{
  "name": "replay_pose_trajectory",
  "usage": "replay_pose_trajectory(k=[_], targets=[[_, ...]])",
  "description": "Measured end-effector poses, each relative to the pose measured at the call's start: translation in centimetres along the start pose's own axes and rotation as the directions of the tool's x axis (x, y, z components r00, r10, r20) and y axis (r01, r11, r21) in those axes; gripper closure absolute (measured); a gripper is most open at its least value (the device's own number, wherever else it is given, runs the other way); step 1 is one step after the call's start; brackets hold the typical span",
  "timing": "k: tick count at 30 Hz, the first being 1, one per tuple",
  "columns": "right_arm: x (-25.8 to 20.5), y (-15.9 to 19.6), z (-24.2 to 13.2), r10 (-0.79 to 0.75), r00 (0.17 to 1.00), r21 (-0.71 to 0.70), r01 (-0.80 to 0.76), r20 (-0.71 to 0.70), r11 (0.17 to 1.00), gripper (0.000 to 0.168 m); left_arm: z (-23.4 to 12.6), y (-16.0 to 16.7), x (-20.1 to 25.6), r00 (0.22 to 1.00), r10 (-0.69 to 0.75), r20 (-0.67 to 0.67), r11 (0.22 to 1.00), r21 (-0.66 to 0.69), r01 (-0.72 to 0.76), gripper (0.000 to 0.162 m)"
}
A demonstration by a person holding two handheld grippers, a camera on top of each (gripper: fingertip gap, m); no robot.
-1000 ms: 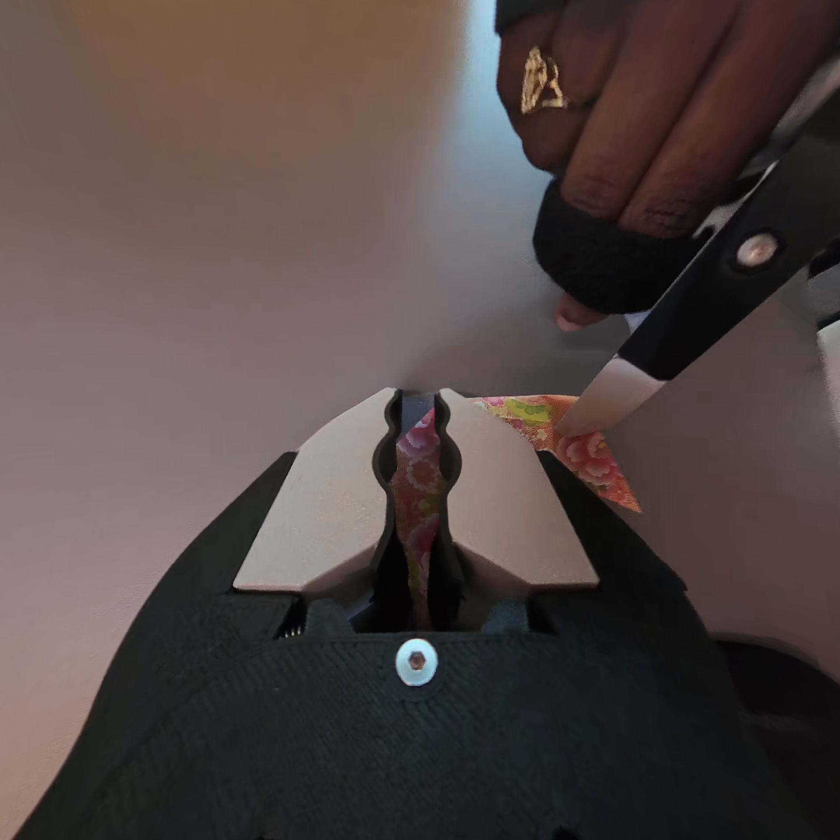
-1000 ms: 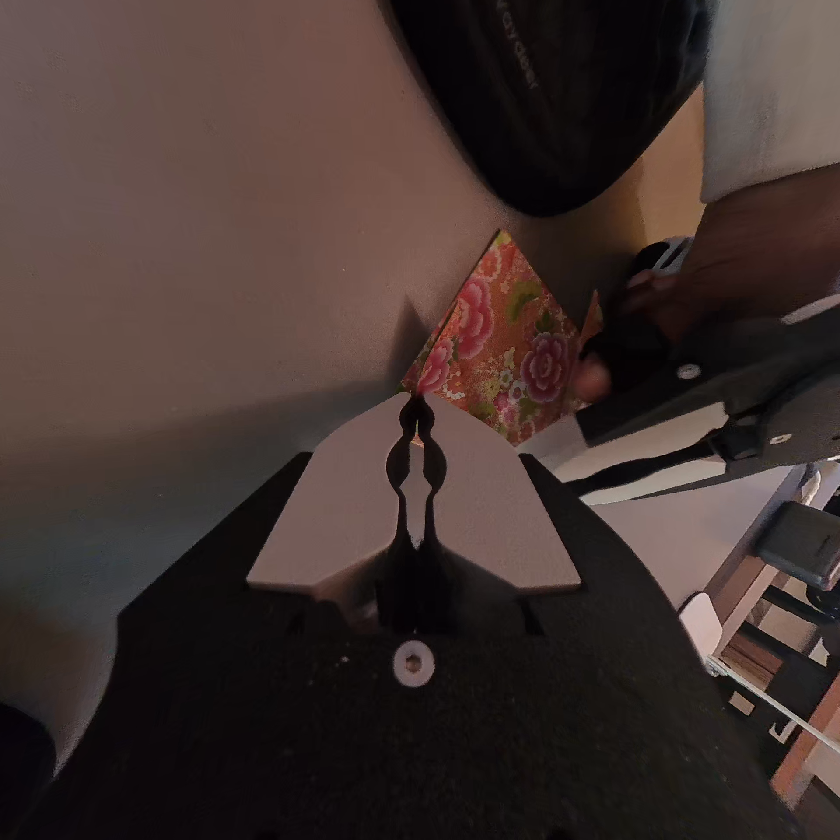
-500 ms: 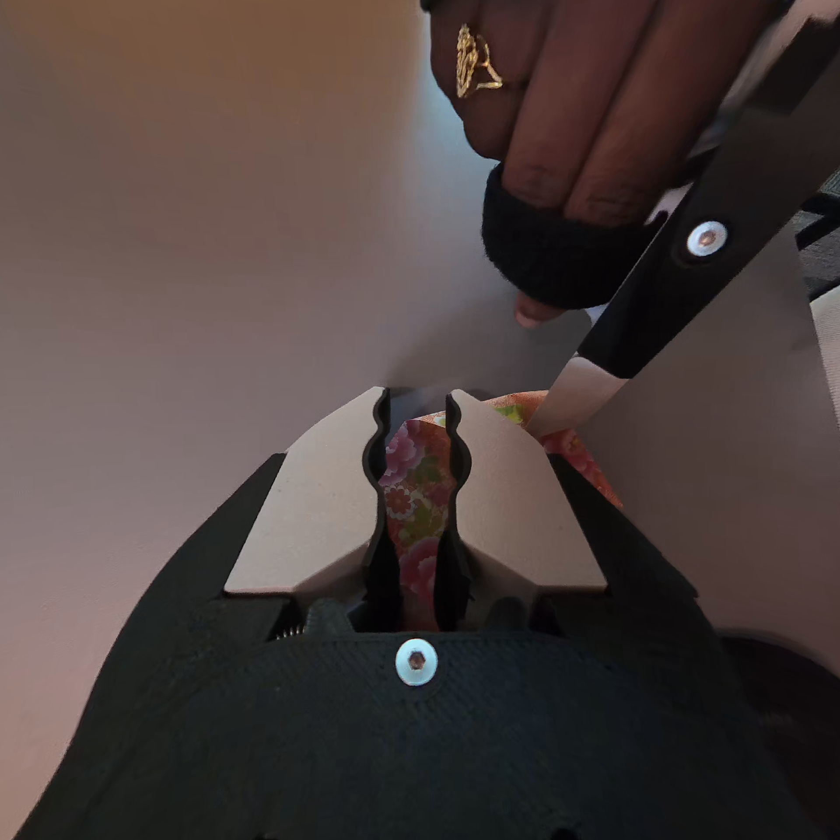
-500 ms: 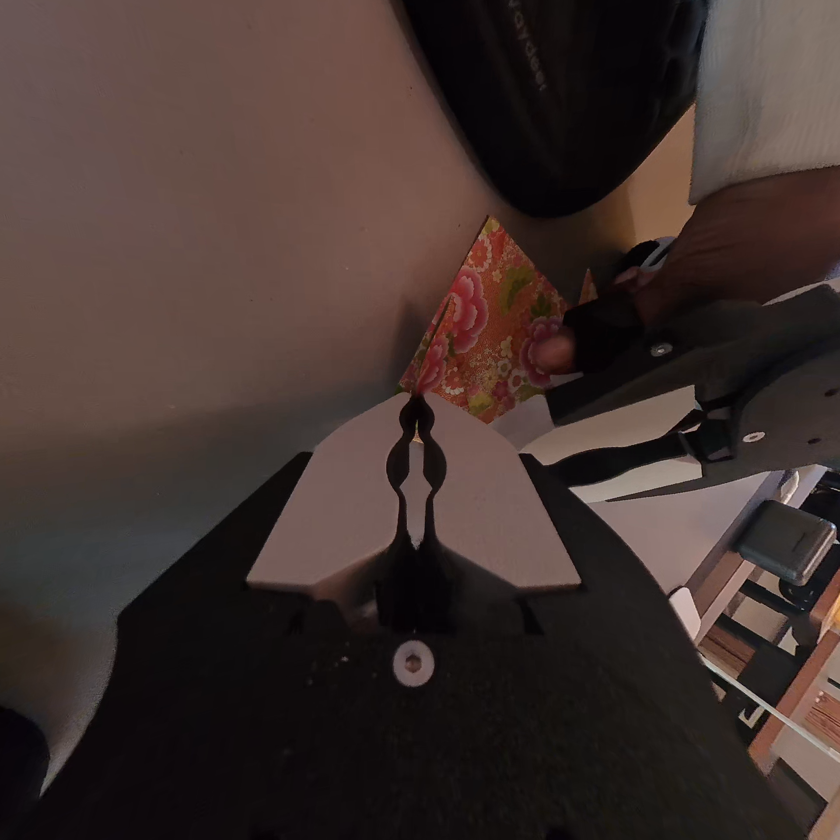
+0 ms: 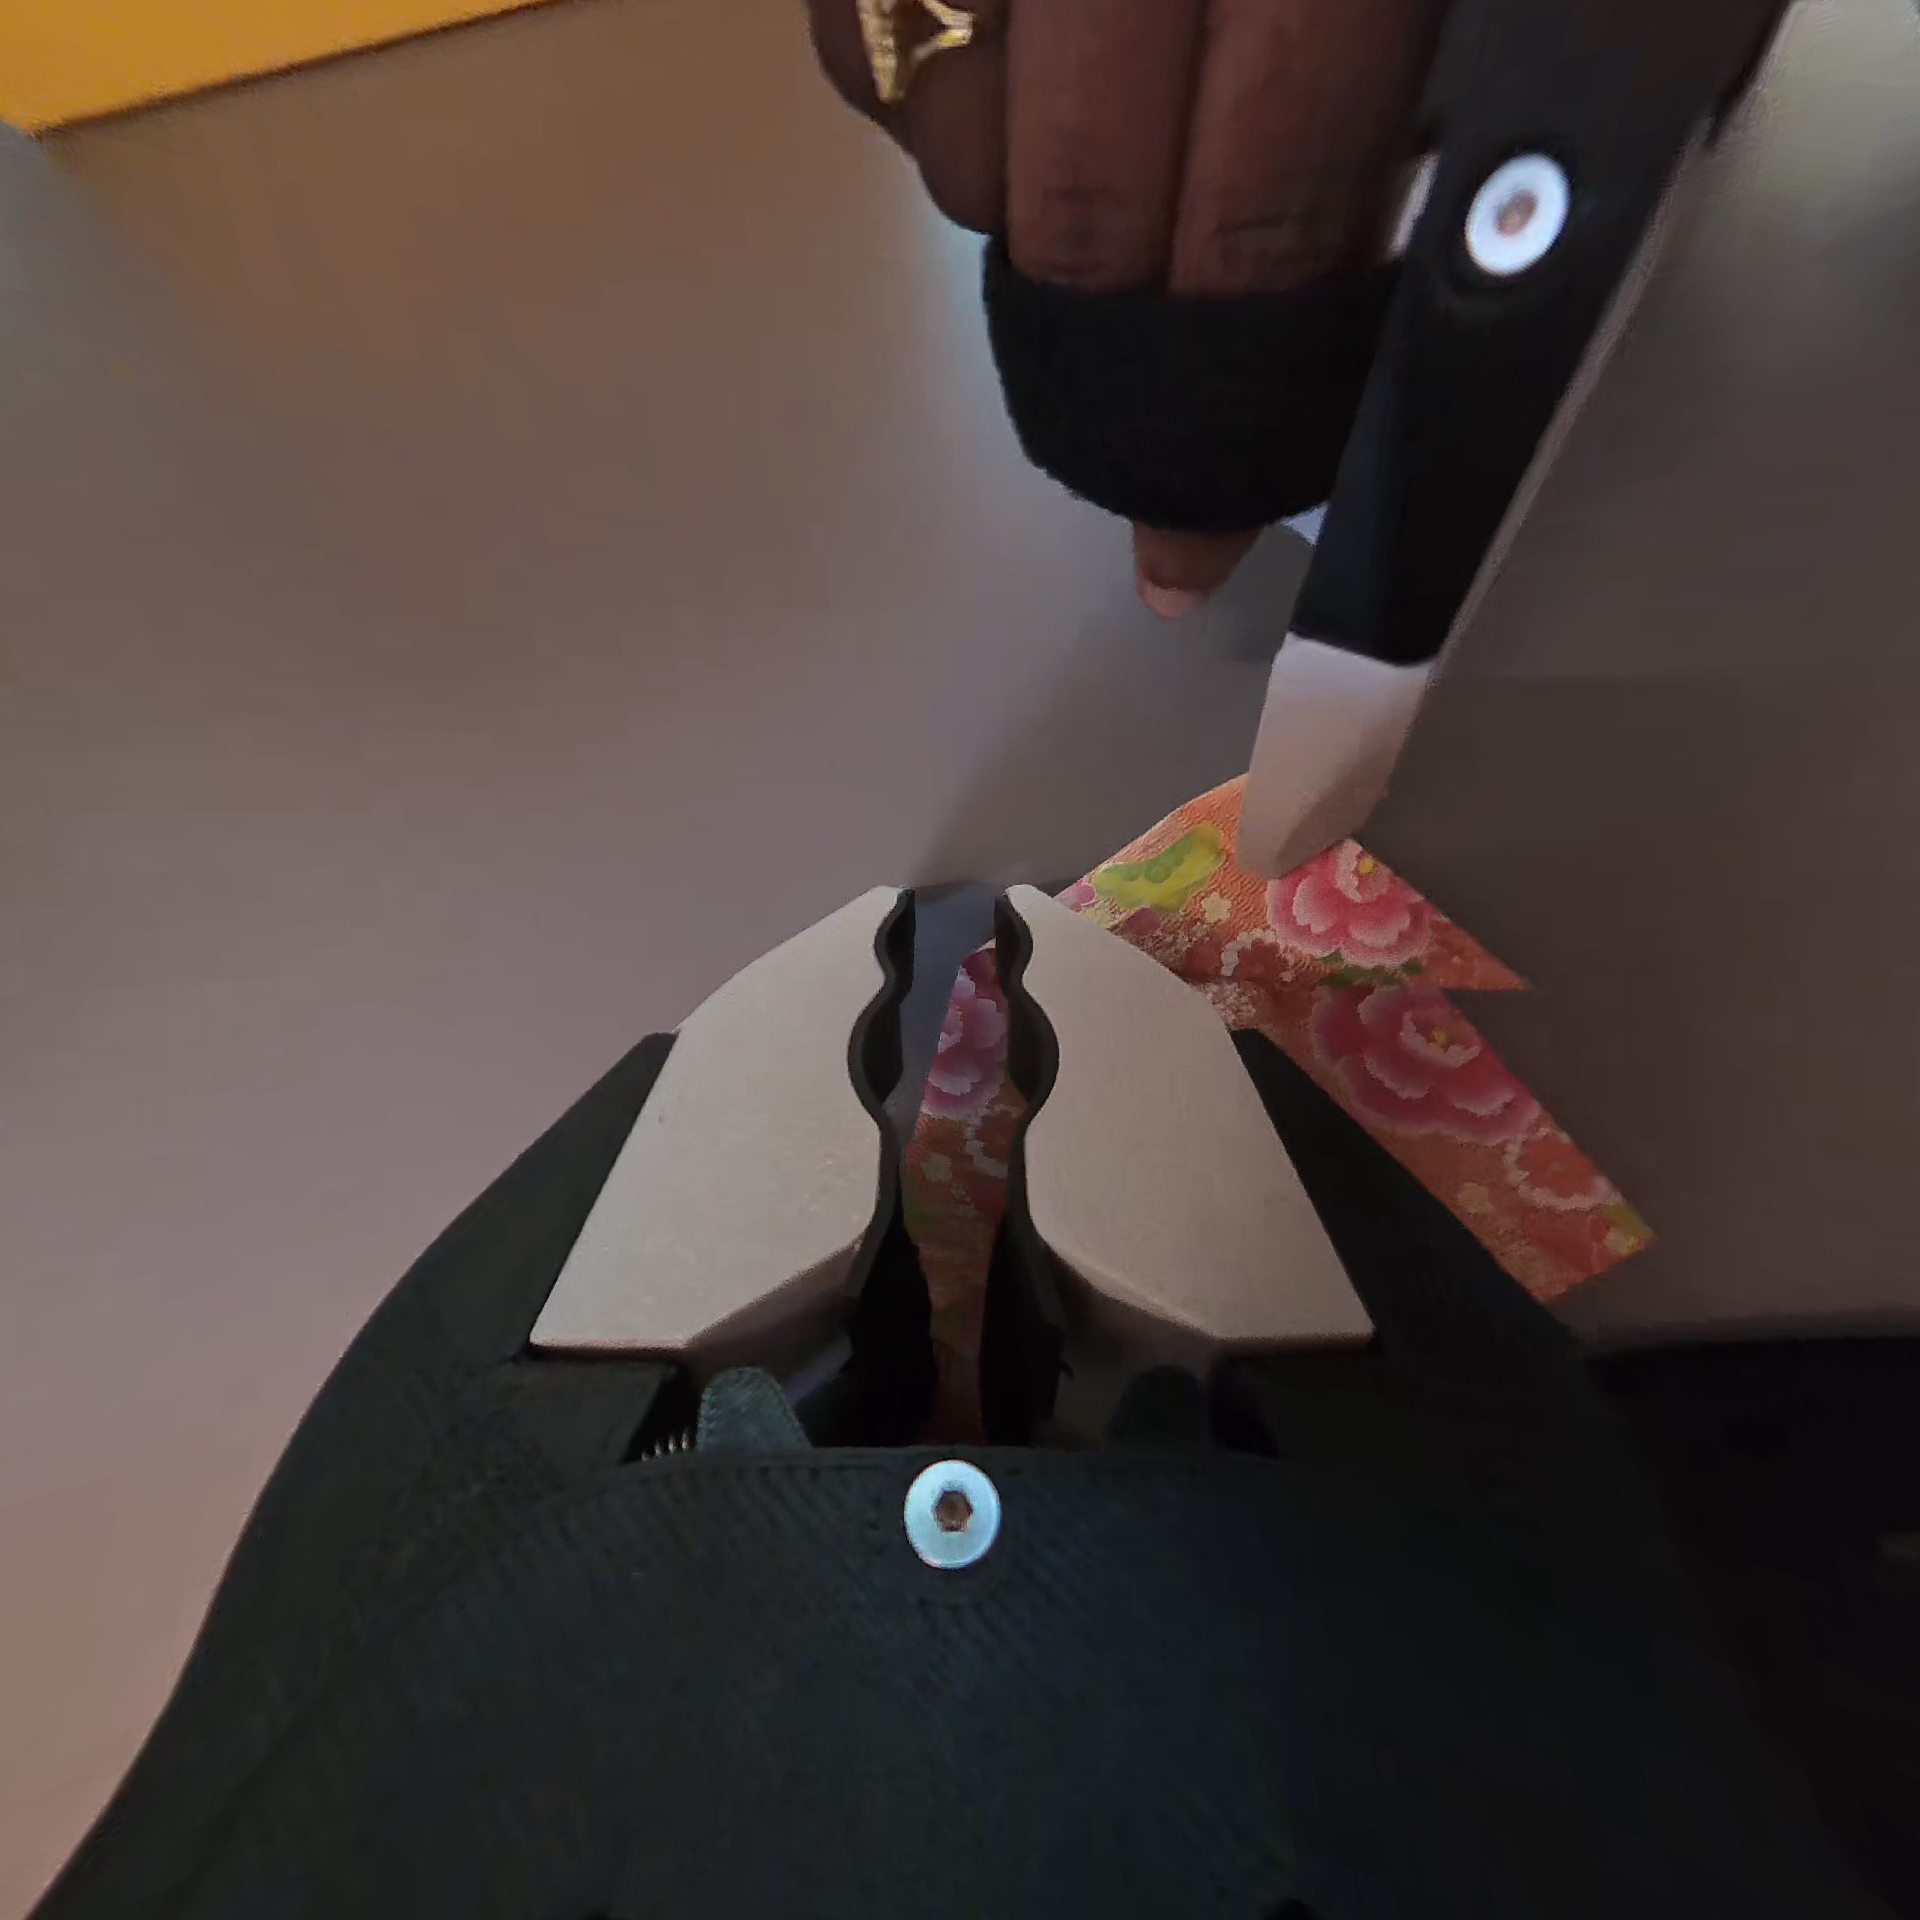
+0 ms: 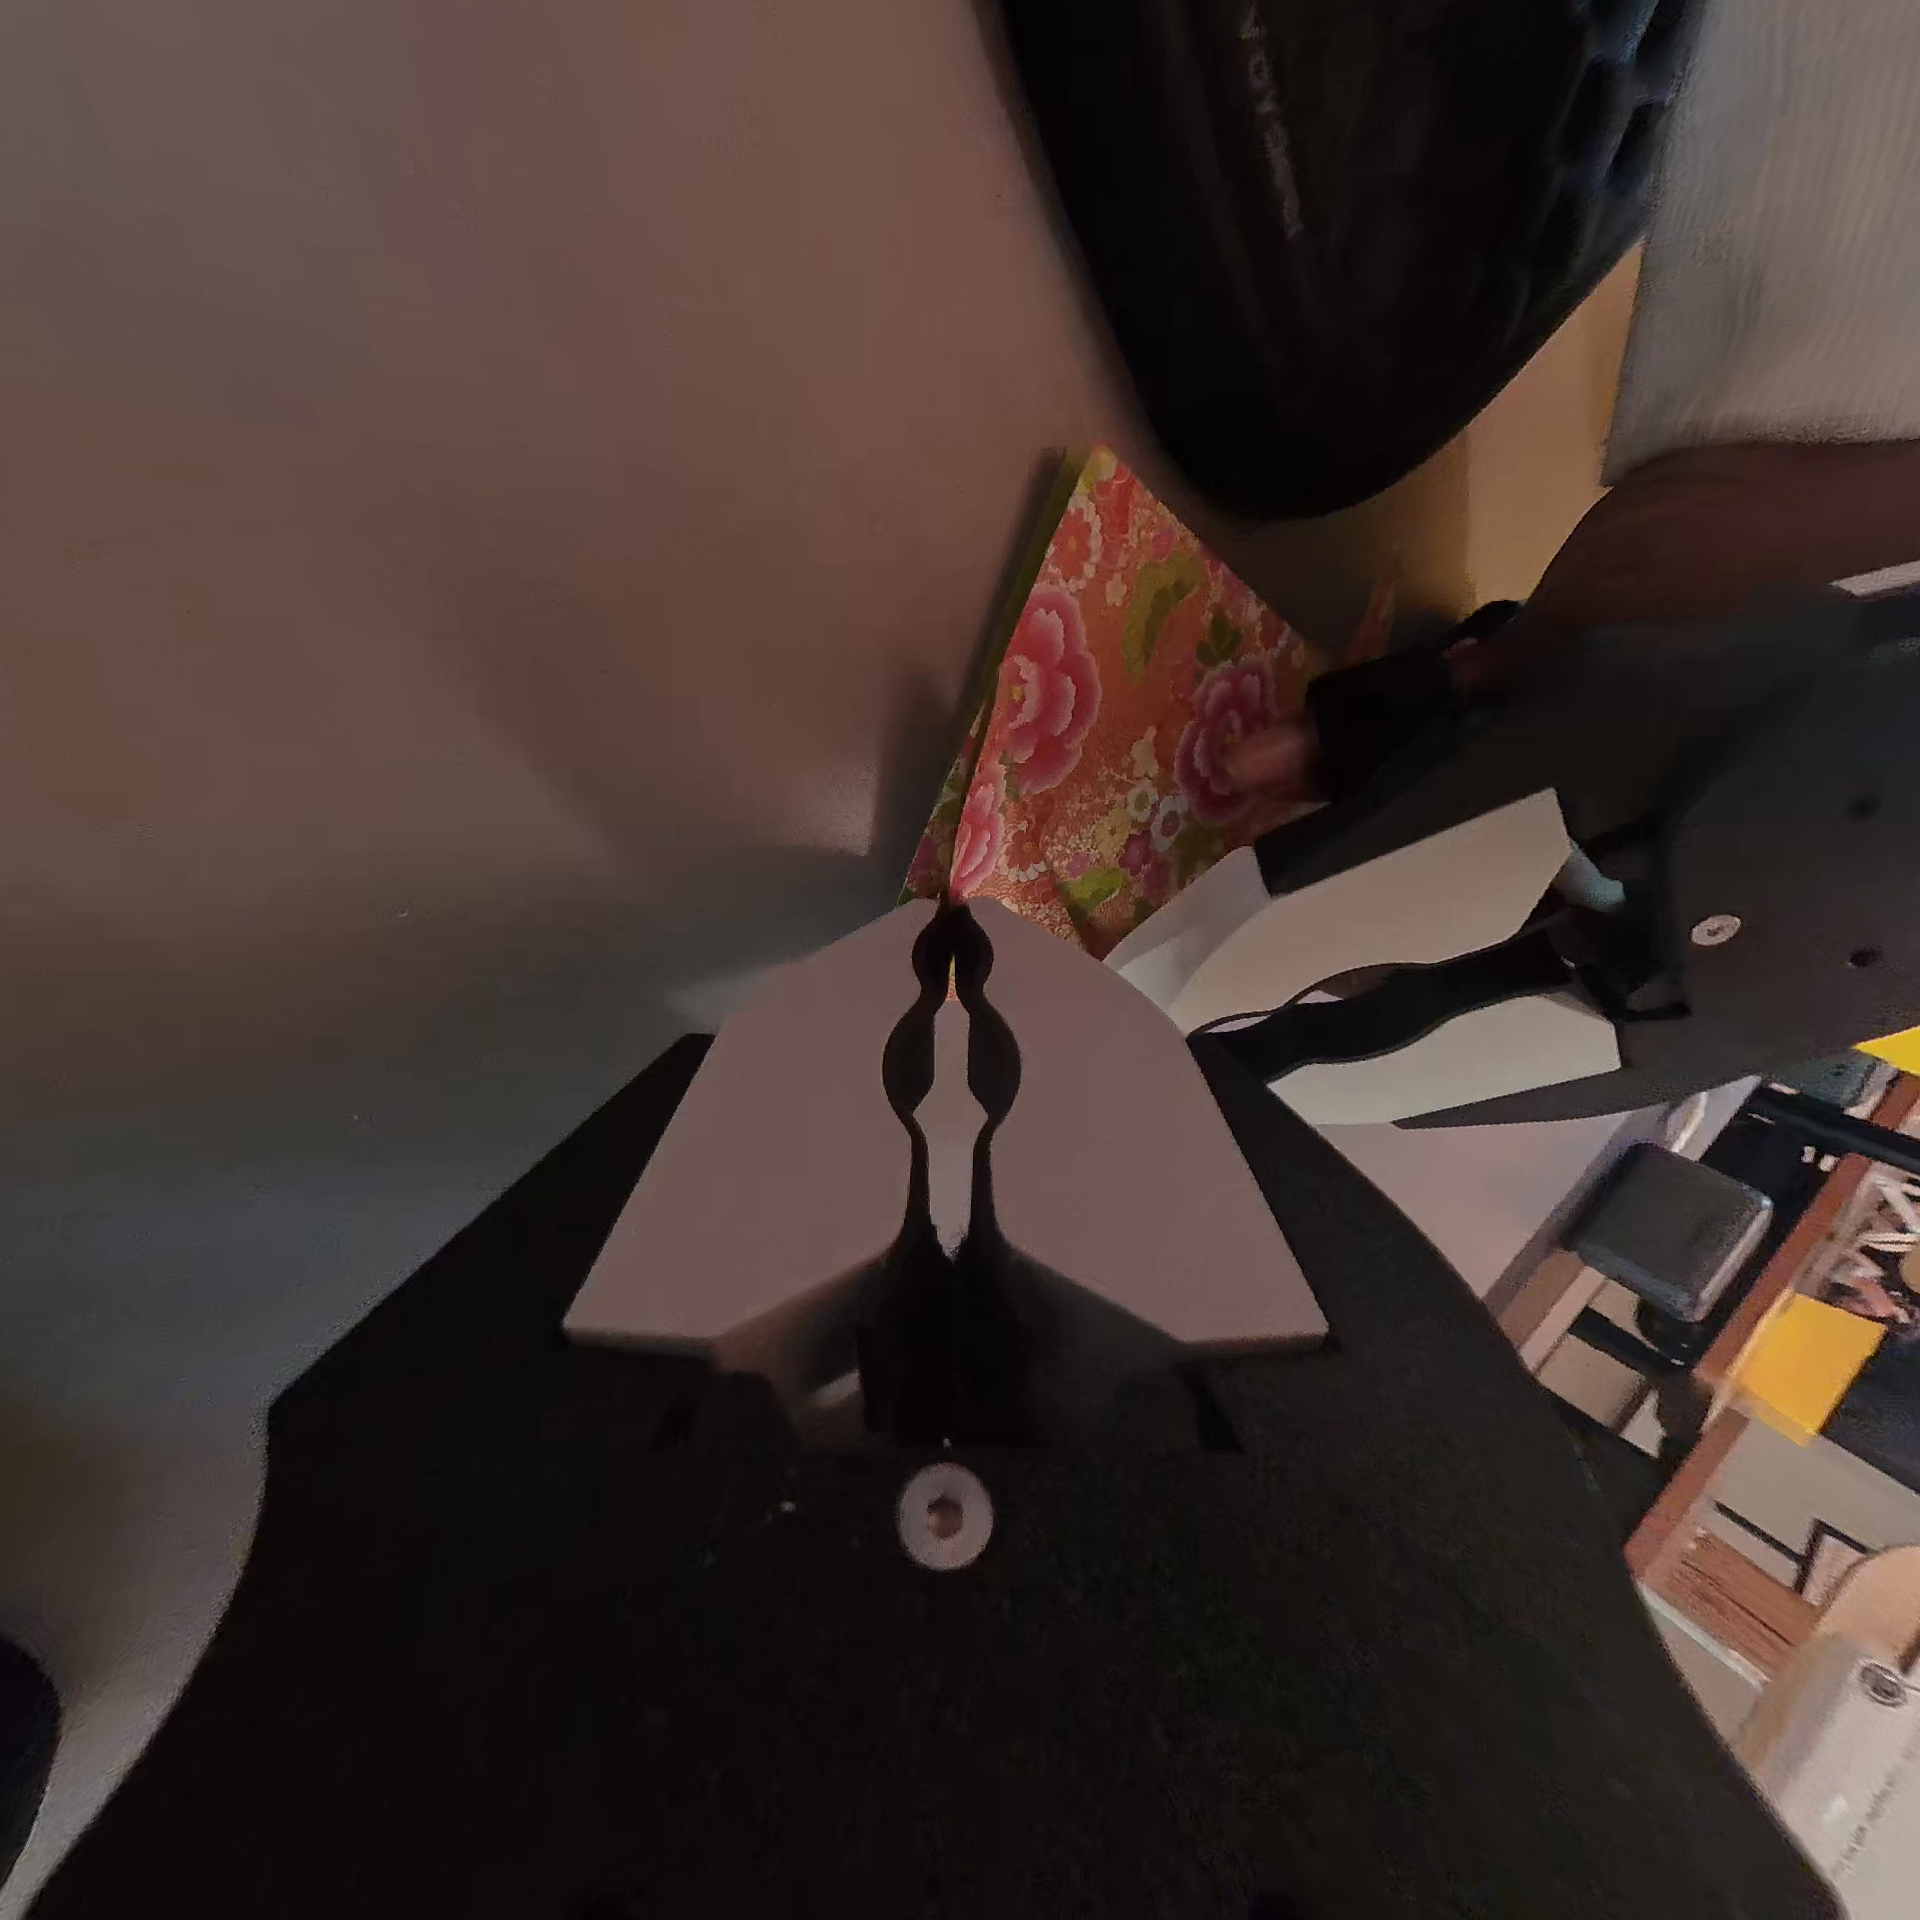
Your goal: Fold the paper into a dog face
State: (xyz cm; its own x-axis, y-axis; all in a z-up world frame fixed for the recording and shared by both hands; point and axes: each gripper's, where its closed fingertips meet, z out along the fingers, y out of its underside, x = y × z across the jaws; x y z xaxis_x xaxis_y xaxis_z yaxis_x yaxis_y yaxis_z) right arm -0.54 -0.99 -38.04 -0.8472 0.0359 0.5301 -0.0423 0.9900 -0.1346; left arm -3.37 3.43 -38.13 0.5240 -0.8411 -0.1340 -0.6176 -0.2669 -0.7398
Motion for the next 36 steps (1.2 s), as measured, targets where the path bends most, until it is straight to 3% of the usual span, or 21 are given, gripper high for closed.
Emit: replay_pose_trajectory(k=[4,8,10,12,15,17,20,23,25,27,30,32,34,36], targets=[[-1.0,-0.6,-0.9,0.103,0.995,0.127,-0.104,0.012,0.986,0.16,0.0,0.0,0.6,0.993,0.111,0.031,0.994,0.002,-0.111,0.159],[-1.1,-1.0,-3.0,0.387,0.906,0.373,-0.424,0.174,0.825,0.151,0.0,-0.1,0.7,0.989,0.139,0.045,0.99,0.001,-0.139,0.161],[-0.6,-1.0,-3.8,0.411,0.896,0.423,-0.442,0.169,0.791,0.154,0.0,-0.1,0.7,0.986,0.158,0.059,0.987,0.001,-0.158,0.162],[-0.7,-1.4,-3.7,0.367,0.917,0.408,-0.397,0.153,0.822,0.154,0.0,-0.1,0.7,0.982,0.173,0.073,0.985,0.0,-0.174,0.162],[-1.1,-2.9,-3.3,0.382,0.884,0.447,-0.467,0.272,0.763,0.139,0.0,-0.1,0.7,0.981,0.177,0.075,0.984,0.0,-0.177,0.162],[-1.0,-3.3,-3.5,0.428,0.81,0.475,-0.583,0.401,0.659,0.135,0.0,-0.1,0.7,0.978,0.189,0.085,0.982,0.0,-0.189,0.162],[-0.3,-2.6,-4.6,0.463,0.658,0.487,-0.752,0.594,0.443,0.149,0.0,-0.1,0.7,0.973,0.206,0.1,0.978,-0.001,-0.207,0.162],[0.6,-0.9,-4.6,0.486,0.454,0.39,-0.891,0.746,0.233,0.165,0.0,-0.1,0.7,0.972,0.212,0.104,0.977,-0.002,-0.213,0.162],[1.2,-0.3,-3.6,0.524,0.345,0.306,-0.938,0.779,0.162,0.167,0.0,-0.1,0.7,0.971,0.215,0.107,0.976,-0.002,-0.216,0.162],[1.1,-1.0,-4.2,0.459,0.318,0.28,-0.948,0.83,0.151,0.167,0.0,-0.1,0.7,0.97,0.217,0.109,0.976,-0.002,-0.218,0.162],[0.4,-1.0,-3.1,0.481,0.284,0.193,-0.954,0.829,0.23,0.167,0.0,-0.1,0.6,0.969,0.22,0.111,0.975,-0.002,-0.221,0.162],[0.4,-1.7,-3.7,0.425,0.237,0.162,-0.965,0.874,0.207,0.167,0.1,-0.1,0.6,0.969,0.22,0.111,0.975,-0.002,-0.221,0.162],[0.1,-2.7,-5.6,0.283,0.18,0.13,-0.974,0.942,0.186,0.165,0.1,-0.1,0.6,0.968,0.222,0.113,0.975,-0.002,-0.223,0.162],[-0.9,-3.4,-7.9,0.127,0.117,0.087,-0.972,0.985,0.219,0.158,0.1,-0.1,0.6,0.968,0.224,0.114,0.974,-0.002,-0.225,0.162]])
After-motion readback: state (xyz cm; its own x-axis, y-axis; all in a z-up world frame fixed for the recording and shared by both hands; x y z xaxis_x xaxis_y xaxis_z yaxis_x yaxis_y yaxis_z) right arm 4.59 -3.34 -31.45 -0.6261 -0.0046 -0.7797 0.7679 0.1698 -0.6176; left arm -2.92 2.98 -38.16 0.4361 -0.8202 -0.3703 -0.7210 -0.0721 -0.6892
